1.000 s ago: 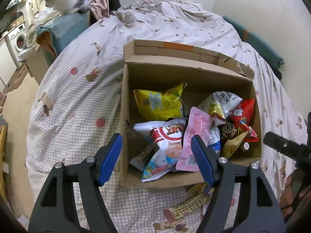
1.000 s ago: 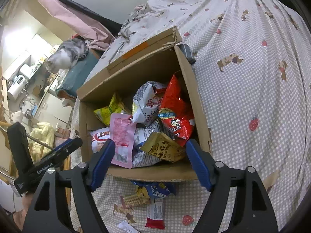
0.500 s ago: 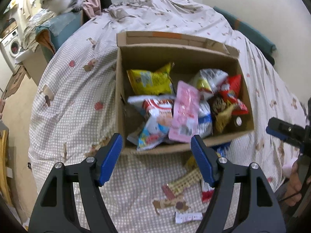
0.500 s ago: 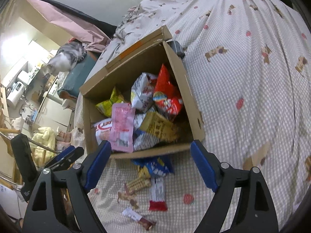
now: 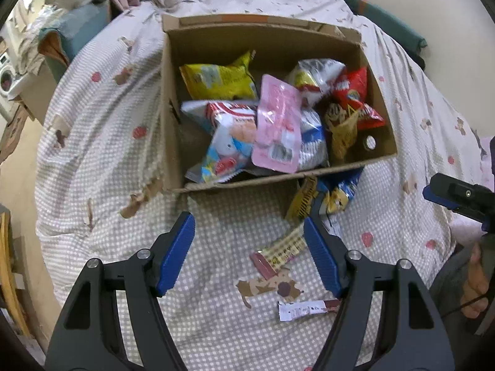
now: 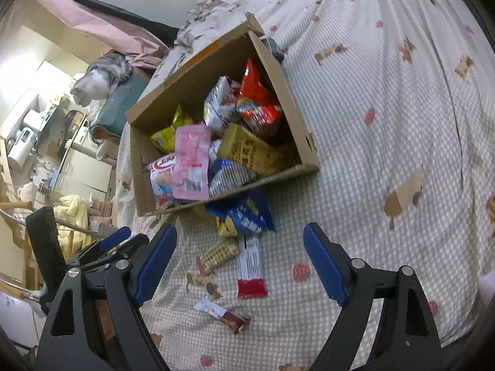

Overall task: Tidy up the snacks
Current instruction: 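Withdraw both tools from the box toward the bars on the sheet, then grasp the beige-pink wafer bar with the left tool and lift it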

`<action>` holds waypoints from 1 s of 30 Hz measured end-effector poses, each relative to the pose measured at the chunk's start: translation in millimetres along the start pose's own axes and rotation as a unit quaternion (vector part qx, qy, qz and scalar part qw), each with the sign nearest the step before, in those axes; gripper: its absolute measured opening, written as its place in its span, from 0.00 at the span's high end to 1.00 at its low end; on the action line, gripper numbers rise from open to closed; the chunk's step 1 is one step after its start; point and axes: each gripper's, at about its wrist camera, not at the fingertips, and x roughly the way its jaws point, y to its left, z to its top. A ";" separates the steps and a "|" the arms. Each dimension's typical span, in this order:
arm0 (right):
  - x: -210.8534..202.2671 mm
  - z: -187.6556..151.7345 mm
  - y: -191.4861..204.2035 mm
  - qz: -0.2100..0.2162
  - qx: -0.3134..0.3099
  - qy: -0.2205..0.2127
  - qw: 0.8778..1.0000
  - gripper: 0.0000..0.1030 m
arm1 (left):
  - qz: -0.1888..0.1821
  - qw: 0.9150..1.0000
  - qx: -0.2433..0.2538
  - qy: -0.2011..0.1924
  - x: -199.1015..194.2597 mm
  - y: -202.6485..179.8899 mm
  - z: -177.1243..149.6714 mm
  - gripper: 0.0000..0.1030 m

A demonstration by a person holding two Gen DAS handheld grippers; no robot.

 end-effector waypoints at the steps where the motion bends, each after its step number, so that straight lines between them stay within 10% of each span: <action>1: 0.1 -1.6 -1.1 0.000 0.003 0.002 1.000 0.16 | -0.004 1.000 0.003 0.003 1.3 -1.2 -0.9 0.32; 23: 14.7 -1.0 -23.4 -0.011 0.044 0.039 0.998 0.16 | -0.008 0.976 0.180 0.124 92.1 -59.9 -24.4 0.33; 30: 17.5 -1.2 -24.9 -0.022 0.040 0.043 0.998 0.16 | -0.011 0.974 0.178 0.141 115.4 -61.9 -24.4 0.54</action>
